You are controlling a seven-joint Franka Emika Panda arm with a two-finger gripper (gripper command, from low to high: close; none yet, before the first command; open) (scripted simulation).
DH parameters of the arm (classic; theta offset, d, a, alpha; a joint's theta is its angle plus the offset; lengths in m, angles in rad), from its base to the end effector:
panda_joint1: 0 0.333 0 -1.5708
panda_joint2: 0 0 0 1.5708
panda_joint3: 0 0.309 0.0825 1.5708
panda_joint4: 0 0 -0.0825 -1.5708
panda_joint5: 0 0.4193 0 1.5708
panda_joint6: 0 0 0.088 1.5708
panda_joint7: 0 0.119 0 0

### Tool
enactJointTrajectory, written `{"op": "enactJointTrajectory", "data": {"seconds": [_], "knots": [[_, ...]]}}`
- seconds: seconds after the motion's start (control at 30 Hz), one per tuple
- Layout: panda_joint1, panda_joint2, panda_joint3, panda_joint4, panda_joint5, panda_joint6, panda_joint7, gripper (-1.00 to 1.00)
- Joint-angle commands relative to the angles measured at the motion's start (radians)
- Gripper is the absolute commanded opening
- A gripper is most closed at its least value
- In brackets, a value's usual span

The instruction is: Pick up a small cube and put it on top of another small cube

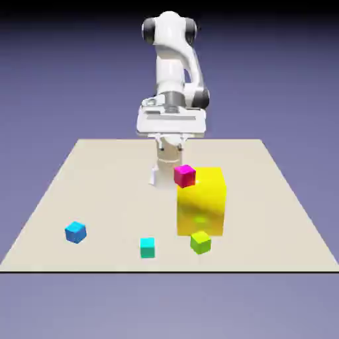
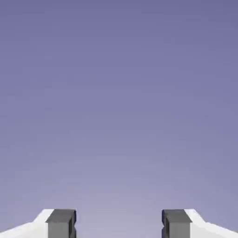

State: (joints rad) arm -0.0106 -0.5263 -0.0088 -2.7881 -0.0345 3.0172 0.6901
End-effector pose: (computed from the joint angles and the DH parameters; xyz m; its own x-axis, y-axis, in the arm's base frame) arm 0.4374 -0.0058 0.4116 0.5639 -0.6226 0.5426 -0.4606 -0.7824 -0.4192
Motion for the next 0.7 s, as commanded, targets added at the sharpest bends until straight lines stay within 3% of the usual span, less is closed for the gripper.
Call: {"op": "enactJointTrajectory", "data": {"seconds": [0.0,0.67], "knots": [[-0.019,0.036,-0.007,0.018,-0.029,-0.016,-0.042,0.00],[-0.394,0.761,-0.153,0.381,-0.600,-0.344,-0.887,0.00]]}}
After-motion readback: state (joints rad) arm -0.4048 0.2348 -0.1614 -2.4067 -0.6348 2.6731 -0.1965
